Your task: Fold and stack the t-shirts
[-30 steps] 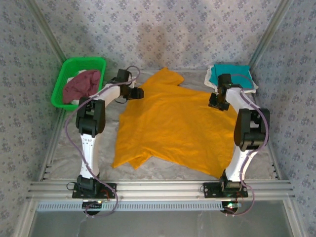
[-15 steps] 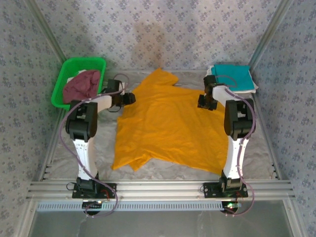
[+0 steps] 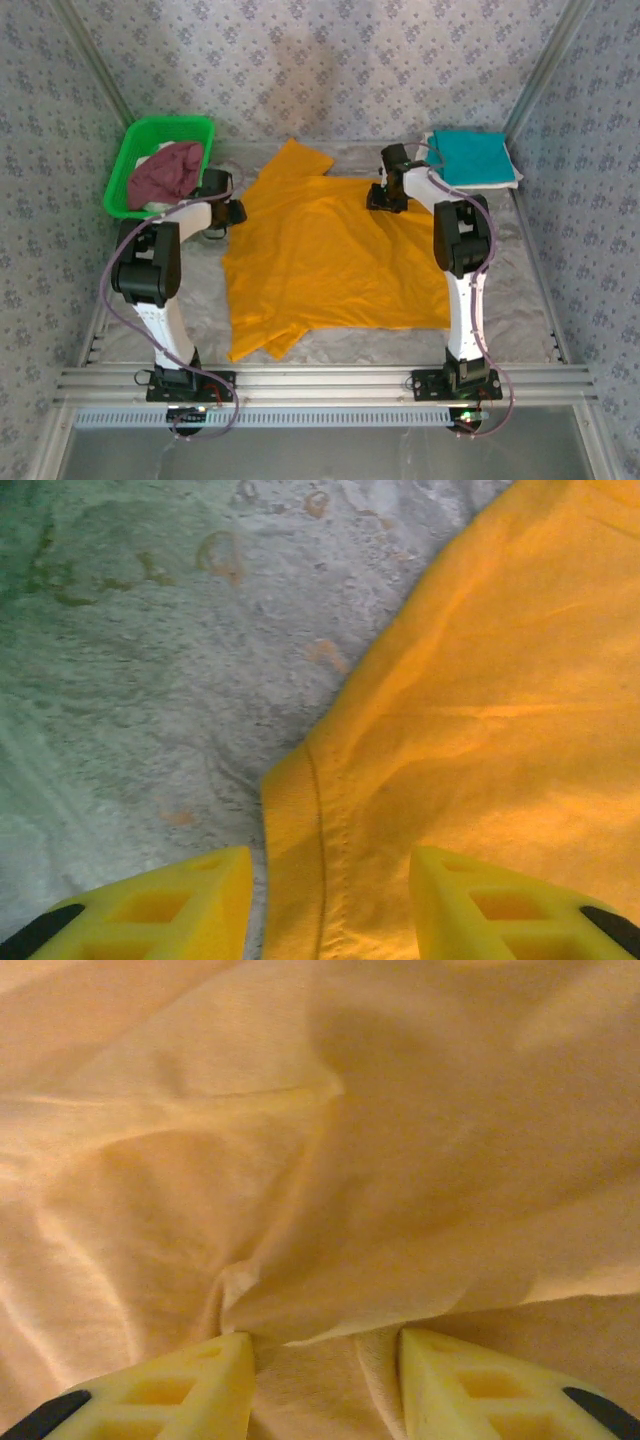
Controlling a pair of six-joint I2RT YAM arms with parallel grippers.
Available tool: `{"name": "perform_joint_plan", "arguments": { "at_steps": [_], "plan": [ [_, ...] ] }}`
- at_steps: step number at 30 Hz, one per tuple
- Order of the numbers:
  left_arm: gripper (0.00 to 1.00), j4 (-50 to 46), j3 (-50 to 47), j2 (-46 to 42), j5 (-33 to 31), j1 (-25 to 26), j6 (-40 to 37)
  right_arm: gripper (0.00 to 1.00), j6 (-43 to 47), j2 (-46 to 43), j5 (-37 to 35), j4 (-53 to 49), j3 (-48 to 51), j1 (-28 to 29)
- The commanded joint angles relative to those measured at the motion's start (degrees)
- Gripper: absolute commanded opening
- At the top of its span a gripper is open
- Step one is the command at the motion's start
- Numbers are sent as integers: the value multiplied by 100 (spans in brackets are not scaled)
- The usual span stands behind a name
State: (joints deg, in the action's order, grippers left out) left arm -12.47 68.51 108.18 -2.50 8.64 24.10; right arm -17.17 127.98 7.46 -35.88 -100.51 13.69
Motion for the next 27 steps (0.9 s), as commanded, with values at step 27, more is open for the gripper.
{"name": "perform_joint_plan", "arguments": {
  "at_steps": [27],
  "plan": [
    [47, -459, 2154, 1686, 926, -122, 151, 52, -195, 717, 97, -506, -1070, -848]
  ]
}}
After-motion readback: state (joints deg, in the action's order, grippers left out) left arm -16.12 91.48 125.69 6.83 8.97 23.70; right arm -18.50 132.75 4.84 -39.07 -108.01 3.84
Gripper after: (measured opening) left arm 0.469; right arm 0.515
